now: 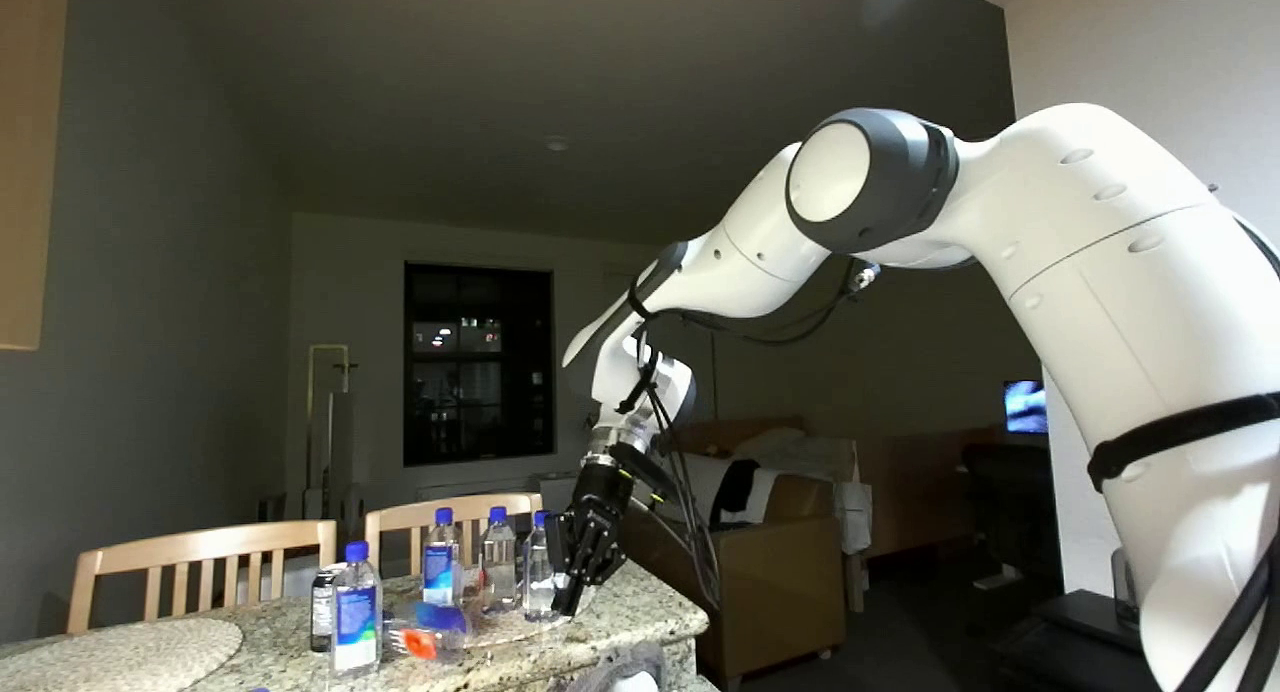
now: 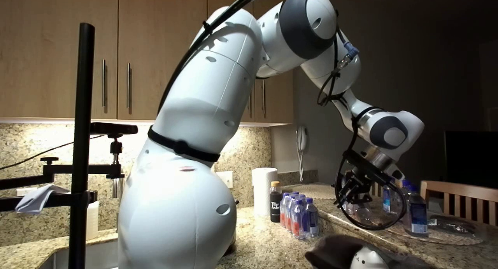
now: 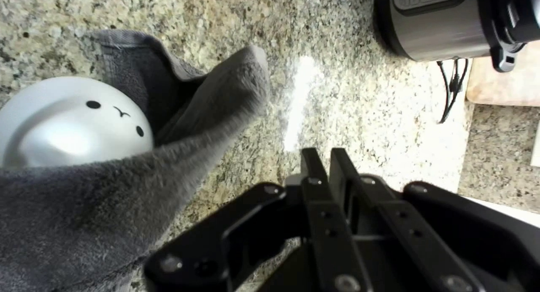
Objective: Pick up the grey cloth and put it on the counter
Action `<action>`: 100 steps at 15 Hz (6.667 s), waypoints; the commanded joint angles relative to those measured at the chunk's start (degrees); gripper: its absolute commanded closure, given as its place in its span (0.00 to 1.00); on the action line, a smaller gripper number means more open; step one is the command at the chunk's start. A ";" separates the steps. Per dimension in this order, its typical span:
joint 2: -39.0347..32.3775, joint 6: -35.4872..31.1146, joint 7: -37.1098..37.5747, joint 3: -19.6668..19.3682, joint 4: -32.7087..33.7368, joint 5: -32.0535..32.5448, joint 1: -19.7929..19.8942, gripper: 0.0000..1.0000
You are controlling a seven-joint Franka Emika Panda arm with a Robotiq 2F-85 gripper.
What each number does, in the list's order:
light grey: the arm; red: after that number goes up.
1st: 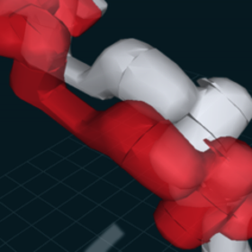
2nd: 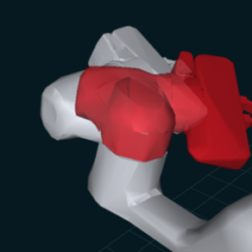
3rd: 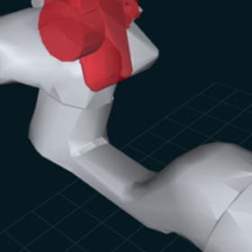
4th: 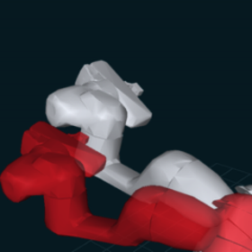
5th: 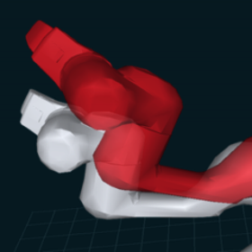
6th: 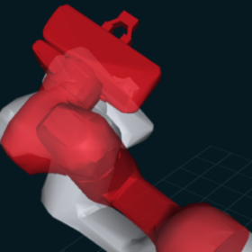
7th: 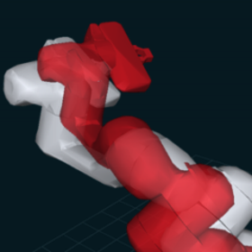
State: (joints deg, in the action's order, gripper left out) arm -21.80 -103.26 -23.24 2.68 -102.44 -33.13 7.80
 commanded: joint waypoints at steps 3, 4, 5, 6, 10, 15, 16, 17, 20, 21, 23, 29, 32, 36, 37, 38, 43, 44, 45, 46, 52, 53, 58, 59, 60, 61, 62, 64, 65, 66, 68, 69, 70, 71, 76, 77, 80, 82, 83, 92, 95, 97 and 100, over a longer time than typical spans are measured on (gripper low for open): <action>-3.20 4.14 2.44 -0.09 4.88 1.29 -1.04 0.90; -3.58 3.84 2.12 -0.16 5.03 1.51 -1.10 0.91; -3.99 3.08 1.99 -0.32 5.03 1.39 -1.00 0.87; -4.41 2.95 2.05 -0.45 5.18 1.49 -0.91 0.65; -6.02 2.04 2.21 -2.58 6.82 3.16 0.81 0.47; -10.20 0.55 2.32 -4.31 11.09 3.46 3.60 0.13; -11.21 -0.06 2.33 -4.35 11.91 3.33 4.09 0.08; -12.39 -1.55 2.20 -4.39 12.56 3.14 4.57 0.02; -15.09 -9.53 1.76 -3.94 13.16 1.96 5.73 0.00; -15.82 -12.90 1.54 -3.63 12.91 1.55 6.08 0.00; -17.56 -16.69 2.49 -3.53 13.21 2.45 6.35 0.00; -21.99 -19.14 6.24 -3.69 15.45 4.74 7.39 0.00; -23.74 -18.01 7.90 -3.63 16.39 5.82 7.43 0.00; -25.01 -17.33 8.35 -2.78 16.23 6.68 7.55 0.00; -25.19 -17.82 7.67 -2.06 16.10 5.98 7.77 0.00; -25.40 -17.69 7.50 -1.39 16.22 5.47 7.90 0.00; -25.47 -17.41 6.85 1.11 16.80 4.65 8.11 0.33; -25.45 -17.37 6.77 1.37 16.95 4.66 8.15 0.40; -25.45 -16.81 6.90 1.49 17.34 4.82 8.21 0.47; -25.55 -15.58 7.18 1.49 17.89 5.17 8.26 0.53; -25.06 -9.14 7.75 1.08 19.84 5.22 8.57 0.89; -24.88 -8.01 7.79 1.08 20.23 5.14 8.67 0.89; -21.65 -4.33 7.58 1.25 21.10 4.97 8.07 0.88; -20.93 -4.44 7.85 1.38 21.18 4.79 7.78 0.88; -19.83 -4.55 8.43 1.61 20.88 4.55 7.38 0.88; -18.66 -4.86 8.60 1.87 20.42 4.26 7.09 0.88; -17.15 -5.34 8.88 2.20 19.57 3.82 6.70 0.88; -14.41 -5.92 9.88 2.72 18.20 2.97 5.87 0.88; -12.66 -6.44 10.47 3.01 17.16 2.44 5.40 0.88; -10.68 -7.30 10.84 3.31 15.91 1.82 4.86 0.88; -6.64 -9.39 11.44 3.70 13.23 0.38 3.51 0.88; -4.61 -10.94 11.79 3.76 11.73 -0.31 2.62 0.88; -2.45 -13.22 11.88 3.69 9.92 -0.80 1.46 0.88; -0.61 -15.49 12.07 3.59 7.98 -0.84 0.25 0.88; 8.36 -25.60 14.17 4.54 -3.58 -1.01 -5.58 0.89; 9.93 -27.17 14.09 4.92 -5.81 -1.46 -6.52 0.89; 15.22 -32.18 13.37 6.68 -13.81 -4.33 -9.70 0.89; 17.84 -35.36 13.48 7.76 -17.92 -6.50 -11.86 0.89; 18.84 -38.06 13.69 8.42 -19.89 -7.59 -13.16 0.89; 21.62 -60.88 29.97 12.18 -34.03 -2.33 -22.44 0.90; 20.36 -67.08 38.42 12.62 -37.45 -0.71 -23.71 0.90; 19.79 -70.84 42.71 12.87 -40.02 0.13 -24.33 0.90; 17.49 -77.19 50.50 11.42 -43.04 4.67 -25.70 0.90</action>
State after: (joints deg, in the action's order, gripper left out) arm -3.34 -174.56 19.21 15.35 -142.15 -32.96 -16.47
